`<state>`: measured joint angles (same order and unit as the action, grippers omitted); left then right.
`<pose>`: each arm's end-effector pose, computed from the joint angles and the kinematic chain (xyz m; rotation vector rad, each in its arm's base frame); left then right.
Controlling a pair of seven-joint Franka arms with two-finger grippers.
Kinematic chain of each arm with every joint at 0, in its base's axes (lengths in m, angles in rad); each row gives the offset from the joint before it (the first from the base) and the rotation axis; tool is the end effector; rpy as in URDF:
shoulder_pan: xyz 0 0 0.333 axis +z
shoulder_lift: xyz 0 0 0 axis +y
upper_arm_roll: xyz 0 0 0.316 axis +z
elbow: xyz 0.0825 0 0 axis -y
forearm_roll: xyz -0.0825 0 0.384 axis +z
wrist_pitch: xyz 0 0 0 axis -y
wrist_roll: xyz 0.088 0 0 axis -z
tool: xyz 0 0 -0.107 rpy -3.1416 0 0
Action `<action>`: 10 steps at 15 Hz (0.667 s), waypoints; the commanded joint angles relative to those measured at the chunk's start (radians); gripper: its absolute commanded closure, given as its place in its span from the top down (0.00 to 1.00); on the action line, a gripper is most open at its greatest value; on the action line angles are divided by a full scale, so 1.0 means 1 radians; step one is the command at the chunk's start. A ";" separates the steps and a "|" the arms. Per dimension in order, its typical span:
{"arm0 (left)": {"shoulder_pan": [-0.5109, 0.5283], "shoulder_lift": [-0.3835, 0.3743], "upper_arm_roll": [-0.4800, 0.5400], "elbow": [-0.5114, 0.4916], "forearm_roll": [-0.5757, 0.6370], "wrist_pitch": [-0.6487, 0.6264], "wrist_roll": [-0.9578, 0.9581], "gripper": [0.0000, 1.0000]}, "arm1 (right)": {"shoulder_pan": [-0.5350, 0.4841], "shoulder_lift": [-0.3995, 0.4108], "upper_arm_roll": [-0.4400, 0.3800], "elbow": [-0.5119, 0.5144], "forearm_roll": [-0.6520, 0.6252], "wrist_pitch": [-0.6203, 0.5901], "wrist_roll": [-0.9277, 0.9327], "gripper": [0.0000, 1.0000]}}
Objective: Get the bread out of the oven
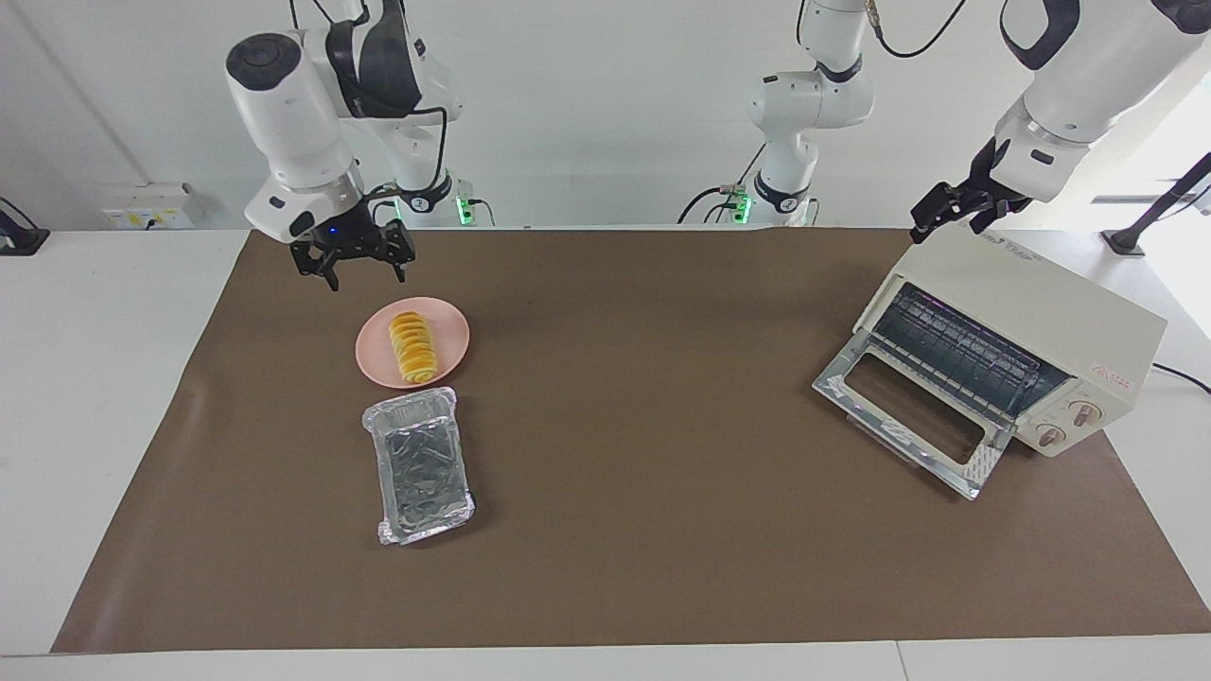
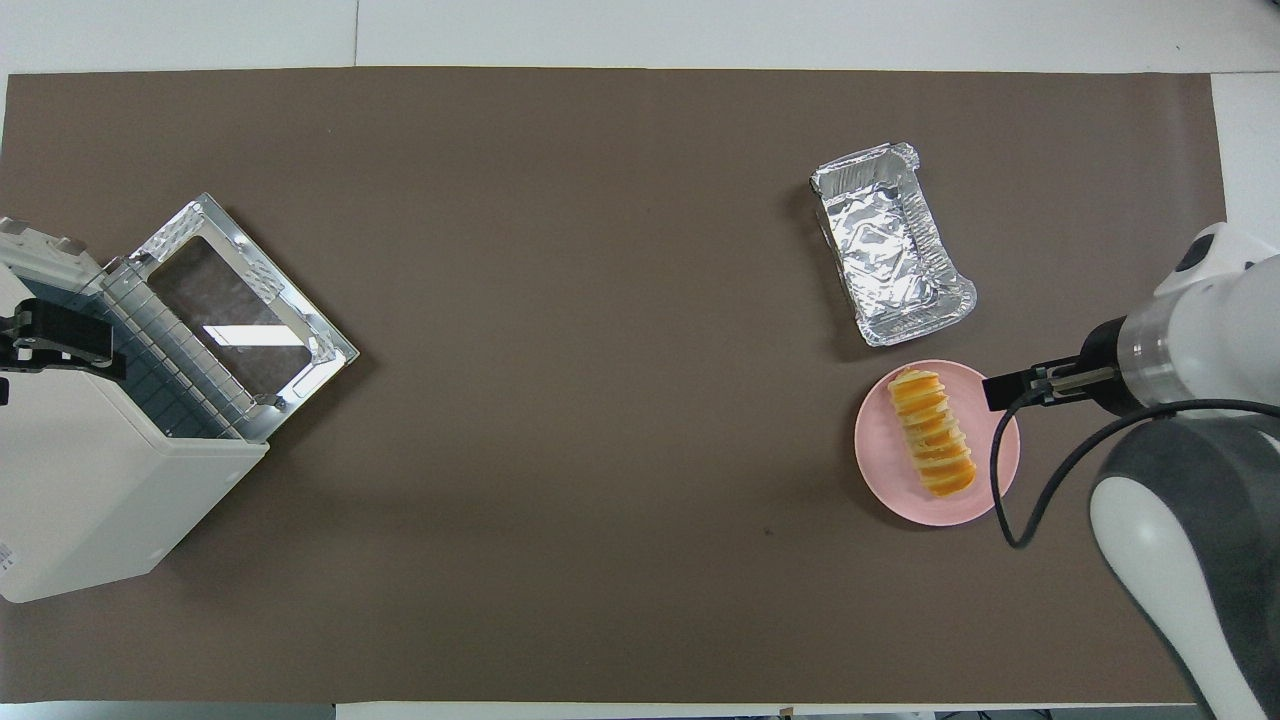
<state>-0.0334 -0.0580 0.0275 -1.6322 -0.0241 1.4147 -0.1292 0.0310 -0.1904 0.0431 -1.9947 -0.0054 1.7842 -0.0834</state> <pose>0.5182 -0.0055 0.6149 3.1109 0.1889 -0.2513 0.4983 0.0378 0.5415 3.1184 0.2466 -0.0318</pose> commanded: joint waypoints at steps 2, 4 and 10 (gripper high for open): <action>0.003 -0.026 0.002 -0.029 -0.007 -0.002 -0.001 1.00 | -0.051 0.075 0.006 0.255 0.024 -0.251 -0.047 1.00; 0.003 -0.026 0.002 -0.029 -0.007 -0.002 -0.001 1.00 | -0.075 0.095 0.006 0.341 0.024 -0.348 -0.059 1.00; 0.003 -0.026 0.002 -0.029 -0.007 -0.002 -0.001 1.00 | -0.123 0.092 0.009 0.376 0.015 -0.387 -0.122 1.00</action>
<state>-0.0334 -0.0580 0.0275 -1.6322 -0.0241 1.4147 -0.1292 -0.0651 -0.1181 0.0406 -1.6474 -0.0051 1.4158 -0.1810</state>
